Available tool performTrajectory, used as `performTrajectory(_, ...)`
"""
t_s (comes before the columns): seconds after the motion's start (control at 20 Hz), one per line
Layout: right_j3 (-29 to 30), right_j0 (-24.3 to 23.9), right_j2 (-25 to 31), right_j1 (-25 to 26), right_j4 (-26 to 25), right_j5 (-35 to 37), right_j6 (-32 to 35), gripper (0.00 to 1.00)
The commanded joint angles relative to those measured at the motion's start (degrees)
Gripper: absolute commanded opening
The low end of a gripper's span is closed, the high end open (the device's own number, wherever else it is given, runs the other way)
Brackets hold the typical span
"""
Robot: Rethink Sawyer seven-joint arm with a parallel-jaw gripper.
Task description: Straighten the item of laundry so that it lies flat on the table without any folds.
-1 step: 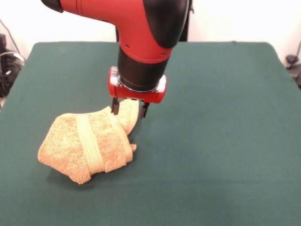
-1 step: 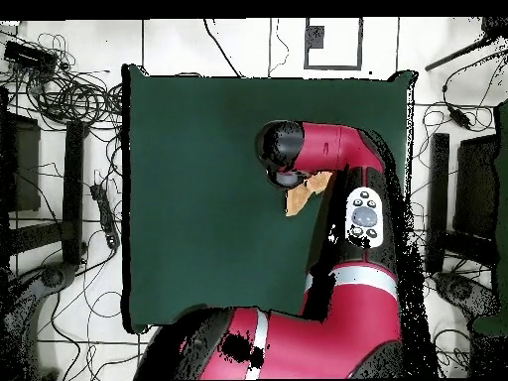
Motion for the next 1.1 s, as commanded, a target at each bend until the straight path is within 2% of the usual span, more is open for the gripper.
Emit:
performTrajectory(0.05, 1.17, 0.49, 6.80, 4.59, -1.33, 0.42, -4.06, 1.00)
performTrajectory(0.35, 1.01, 0.88, 5.64, 5.66, -3.22, -3.49, -2.69, 1.00)
performTrajectory(0.55, 0.72, 0.83, 5.10, 6.27, -3.93, -4.34, -2.78, 1.00)
performTrajectory(0.9, -0.30, 1.89, 3.48, 6.21, -8.76, -6.14, -4.92, 1.00)
performTrajectory(1.1, -1.22, 1.26, 4.29, 6.99, -9.70, -5.77, -3.98, 1.00)
